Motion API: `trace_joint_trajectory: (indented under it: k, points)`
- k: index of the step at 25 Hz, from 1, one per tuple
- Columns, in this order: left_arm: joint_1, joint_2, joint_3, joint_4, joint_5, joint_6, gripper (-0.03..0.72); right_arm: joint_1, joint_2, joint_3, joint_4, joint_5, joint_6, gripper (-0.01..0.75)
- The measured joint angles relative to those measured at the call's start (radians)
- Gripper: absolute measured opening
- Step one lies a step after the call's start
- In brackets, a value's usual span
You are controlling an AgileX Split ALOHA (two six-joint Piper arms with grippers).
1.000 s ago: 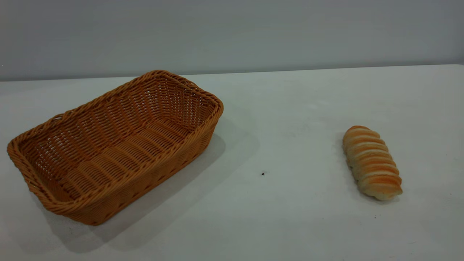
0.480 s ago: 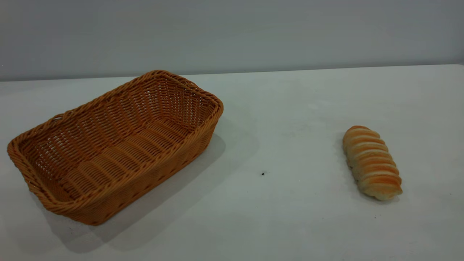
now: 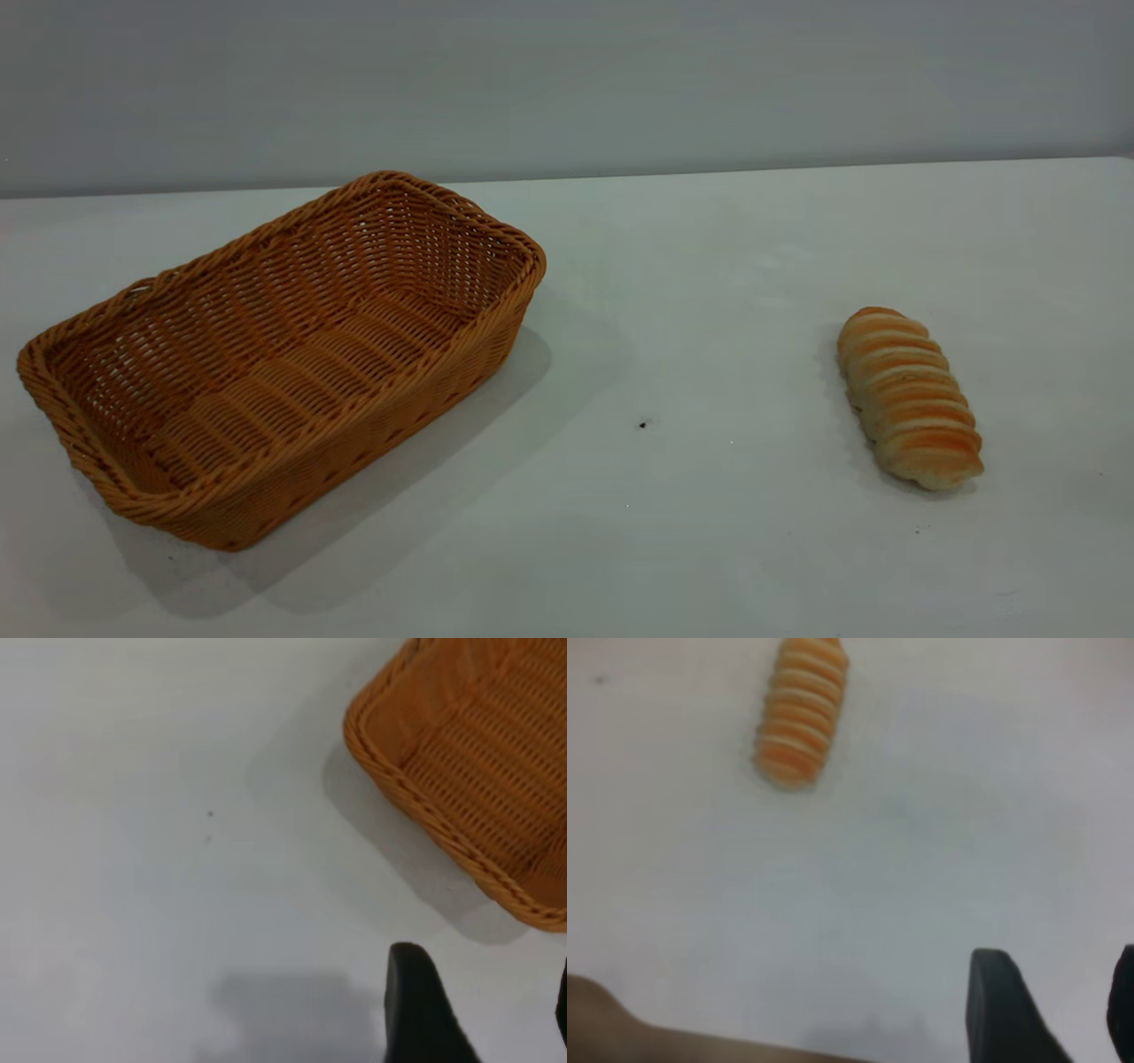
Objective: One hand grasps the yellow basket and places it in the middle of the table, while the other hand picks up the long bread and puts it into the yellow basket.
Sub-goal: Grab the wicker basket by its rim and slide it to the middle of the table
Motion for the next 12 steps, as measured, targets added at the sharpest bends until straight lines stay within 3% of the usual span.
trace_joint_trajectory:
  k: [5, 12]
  points:
    - [0.0, 0.265, -0.08, 0.003, -0.083, -0.026, 0.434, 0.0, 0.218, -0.065, 0.001, -0.073, 0.013, 0.332]
    - [0.0, 0.532, -0.226, 0.002, -0.088, -0.111, 0.434, 0.0, 0.374, -0.101, 0.077, -0.091, 0.012, 0.332]
